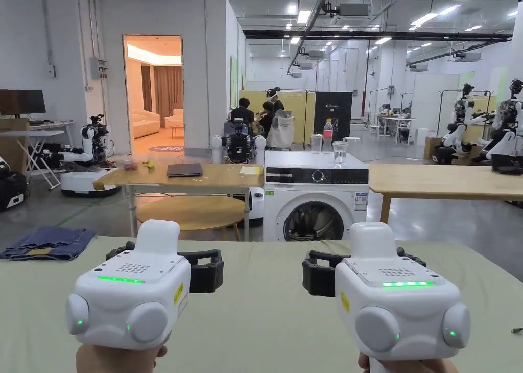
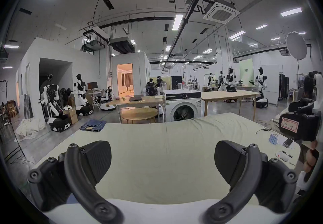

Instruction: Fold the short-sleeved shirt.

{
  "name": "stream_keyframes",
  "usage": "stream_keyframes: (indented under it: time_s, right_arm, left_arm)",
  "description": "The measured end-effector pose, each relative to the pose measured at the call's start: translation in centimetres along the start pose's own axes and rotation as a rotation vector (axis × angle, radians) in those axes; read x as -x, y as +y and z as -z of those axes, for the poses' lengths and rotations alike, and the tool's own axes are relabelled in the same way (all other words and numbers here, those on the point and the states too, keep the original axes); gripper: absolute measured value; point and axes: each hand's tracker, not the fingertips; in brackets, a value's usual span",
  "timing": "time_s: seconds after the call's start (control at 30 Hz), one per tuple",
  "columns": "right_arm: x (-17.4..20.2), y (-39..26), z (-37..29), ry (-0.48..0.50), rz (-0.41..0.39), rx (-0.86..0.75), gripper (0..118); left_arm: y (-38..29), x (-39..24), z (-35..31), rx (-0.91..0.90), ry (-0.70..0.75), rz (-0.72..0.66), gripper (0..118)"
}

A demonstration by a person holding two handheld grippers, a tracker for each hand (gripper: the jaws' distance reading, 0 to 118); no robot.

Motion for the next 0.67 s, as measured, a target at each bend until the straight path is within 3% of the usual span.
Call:
stream_keyframes:
  time_s: [0.27, 0.5, 0.67]
  right_arm:
    - [-0.1, 0.2, -0.9, 0.017, 0.017, -0.001, 112]
    - [1.2, -0.2, -1.3, -0.021, -0.042, -0.023, 112]
    - [0.9, -0.5, -1.4, 0.048, -0.045, -0.040, 112]
  left_arm:
    - [-0.2, 0.1, 0.1, -0.001, -0.001, -0.008, 116]
    - [-0.3, 0.2, 0.1, 0.001, 0.003, -0.019, 116]
    - [-0.4, 0.2, 0.0, 0.000, 0.011, -0.018, 116]
